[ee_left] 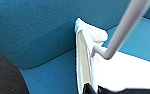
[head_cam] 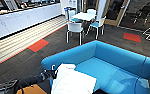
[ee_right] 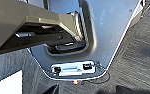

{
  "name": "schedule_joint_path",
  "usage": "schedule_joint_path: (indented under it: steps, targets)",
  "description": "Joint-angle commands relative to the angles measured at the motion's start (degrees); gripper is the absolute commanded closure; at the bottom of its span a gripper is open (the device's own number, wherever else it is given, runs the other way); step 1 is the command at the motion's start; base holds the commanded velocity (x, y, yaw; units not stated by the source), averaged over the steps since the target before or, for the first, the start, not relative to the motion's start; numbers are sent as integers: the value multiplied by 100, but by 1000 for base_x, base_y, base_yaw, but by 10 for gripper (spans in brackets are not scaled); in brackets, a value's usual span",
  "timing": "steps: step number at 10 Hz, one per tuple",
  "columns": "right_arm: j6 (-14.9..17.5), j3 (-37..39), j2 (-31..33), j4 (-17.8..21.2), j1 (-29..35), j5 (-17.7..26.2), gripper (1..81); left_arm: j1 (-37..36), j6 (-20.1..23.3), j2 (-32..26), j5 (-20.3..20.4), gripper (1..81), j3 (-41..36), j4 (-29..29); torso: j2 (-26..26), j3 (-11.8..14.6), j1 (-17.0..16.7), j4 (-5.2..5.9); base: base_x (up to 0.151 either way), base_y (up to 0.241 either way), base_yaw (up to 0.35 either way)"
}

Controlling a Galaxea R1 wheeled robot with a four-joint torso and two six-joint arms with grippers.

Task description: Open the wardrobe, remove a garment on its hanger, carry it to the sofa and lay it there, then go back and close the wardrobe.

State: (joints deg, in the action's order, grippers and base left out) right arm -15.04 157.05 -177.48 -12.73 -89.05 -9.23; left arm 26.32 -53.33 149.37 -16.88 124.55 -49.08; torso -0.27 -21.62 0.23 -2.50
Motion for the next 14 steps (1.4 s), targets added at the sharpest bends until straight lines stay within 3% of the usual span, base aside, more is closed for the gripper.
schedule_joint_path:
  steps: [1,7,14]
  targets:
    - [10,-35,-44,-64,-73,360,10,-747,-19,-223,10,10,167,-111,0,0,0,0,0,0,0]
    - [10,-35,-44,-63,-73,360,10,-62,-2,-267,159,10,43,-286,0,0,0,0,0,0,0]
    - [10,-27,-35,-54,-21,360,10,2381,69,-706,229,10,-1205,-963,0,0,0,0,0,0,0]
